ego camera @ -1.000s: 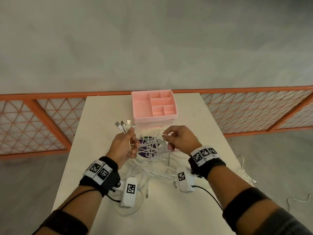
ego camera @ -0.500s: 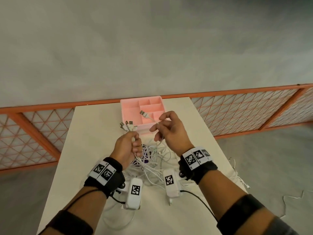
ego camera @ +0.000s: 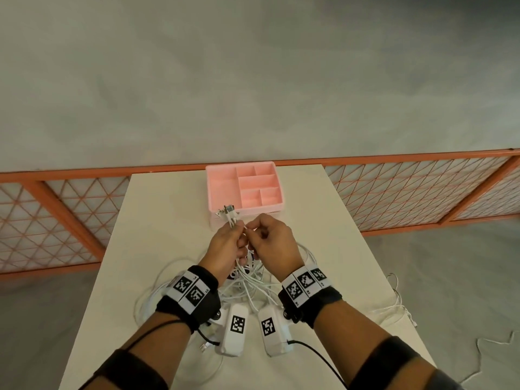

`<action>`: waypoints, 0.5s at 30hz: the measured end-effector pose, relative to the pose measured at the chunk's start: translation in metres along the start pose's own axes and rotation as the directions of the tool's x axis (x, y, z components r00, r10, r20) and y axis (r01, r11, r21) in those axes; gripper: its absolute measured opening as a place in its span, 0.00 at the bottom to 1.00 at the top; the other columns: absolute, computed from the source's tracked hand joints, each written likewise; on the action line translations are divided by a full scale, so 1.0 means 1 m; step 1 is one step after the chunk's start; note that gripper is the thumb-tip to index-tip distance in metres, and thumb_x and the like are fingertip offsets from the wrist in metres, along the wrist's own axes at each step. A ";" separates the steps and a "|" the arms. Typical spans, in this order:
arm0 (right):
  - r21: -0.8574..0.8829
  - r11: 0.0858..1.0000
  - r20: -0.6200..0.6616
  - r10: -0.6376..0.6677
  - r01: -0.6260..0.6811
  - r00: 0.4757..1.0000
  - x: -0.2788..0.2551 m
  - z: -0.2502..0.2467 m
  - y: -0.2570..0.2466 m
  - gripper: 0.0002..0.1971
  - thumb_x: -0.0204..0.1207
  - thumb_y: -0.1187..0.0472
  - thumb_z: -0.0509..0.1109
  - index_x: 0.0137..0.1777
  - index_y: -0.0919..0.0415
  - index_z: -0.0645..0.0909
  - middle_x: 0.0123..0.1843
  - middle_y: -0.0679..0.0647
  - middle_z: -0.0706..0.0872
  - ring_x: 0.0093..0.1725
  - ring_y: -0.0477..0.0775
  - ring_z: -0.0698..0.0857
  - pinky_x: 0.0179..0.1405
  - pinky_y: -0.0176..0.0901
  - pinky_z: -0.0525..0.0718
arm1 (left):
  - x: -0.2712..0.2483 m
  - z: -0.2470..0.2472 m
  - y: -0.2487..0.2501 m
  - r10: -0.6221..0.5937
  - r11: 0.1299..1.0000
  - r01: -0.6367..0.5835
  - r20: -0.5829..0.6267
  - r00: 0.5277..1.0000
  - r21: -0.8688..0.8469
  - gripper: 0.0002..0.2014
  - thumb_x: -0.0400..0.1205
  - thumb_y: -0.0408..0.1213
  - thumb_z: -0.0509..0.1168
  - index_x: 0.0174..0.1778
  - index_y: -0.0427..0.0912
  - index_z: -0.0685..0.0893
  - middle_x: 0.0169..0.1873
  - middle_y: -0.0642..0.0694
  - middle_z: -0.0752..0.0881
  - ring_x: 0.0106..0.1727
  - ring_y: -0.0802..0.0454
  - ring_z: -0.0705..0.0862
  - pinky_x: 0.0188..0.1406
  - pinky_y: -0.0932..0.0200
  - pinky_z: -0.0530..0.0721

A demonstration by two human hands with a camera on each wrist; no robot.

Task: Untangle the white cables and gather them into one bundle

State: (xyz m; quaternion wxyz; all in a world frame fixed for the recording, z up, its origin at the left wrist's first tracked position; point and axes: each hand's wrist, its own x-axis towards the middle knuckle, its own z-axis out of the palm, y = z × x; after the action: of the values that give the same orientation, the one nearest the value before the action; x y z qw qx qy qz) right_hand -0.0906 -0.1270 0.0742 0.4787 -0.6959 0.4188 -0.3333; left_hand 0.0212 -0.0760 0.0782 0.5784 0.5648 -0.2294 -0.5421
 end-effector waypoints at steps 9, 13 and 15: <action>-0.105 0.983 0.135 -0.133 0.148 0.982 -0.001 0.002 0.006 0.11 0.80 0.64 0.71 0.59 0.53 0.89 0.27 0.44 0.85 0.26 0.42 0.78 0.31 0.31 0.77 | 0.008 -0.011 -0.006 0.063 0.998 -0.065 -0.113 0.992 -0.009 0.10 0.91 0.39 0.55 0.47 0.39 0.75 0.26 0.49 0.68 0.21 0.56 0.65 0.21 0.60 0.66; -0.212 0.968 0.218 -0.090 0.137 0.972 -0.004 0.000 0.024 0.06 0.80 0.61 0.69 0.53 0.52 0.85 0.32 0.50 0.86 0.31 0.49 0.83 0.39 0.45 0.84 | 0.015 -0.023 -0.002 0.056 0.977 -0.112 -0.289 0.956 -0.180 0.12 0.90 0.37 0.55 0.41 0.41 0.75 0.30 0.46 0.75 0.26 0.53 0.71 0.22 0.60 0.67; -0.267 0.958 0.231 -0.046 0.109 0.972 -0.006 -0.005 0.037 0.03 0.81 0.60 0.68 0.47 0.55 0.81 0.35 0.51 0.87 0.35 0.53 0.86 0.41 0.50 0.85 | 0.017 -0.029 0.003 0.058 0.952 -0.153 -0.338 0.939 -0.264 0.11 0.91 0.38 0.55 0.43 0.41 0.77 0.33 0.44 0.80 0.30 0.50 0.80 0.26 0.58 0.75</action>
State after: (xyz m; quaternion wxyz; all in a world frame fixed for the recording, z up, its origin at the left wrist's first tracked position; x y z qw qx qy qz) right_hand -0.1069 -0.1309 0.0406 0.4067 -0.8051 0.3772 -0.2098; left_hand 0.0527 -0.0801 0.0682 0.7124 0.5438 -0.0799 -0.4363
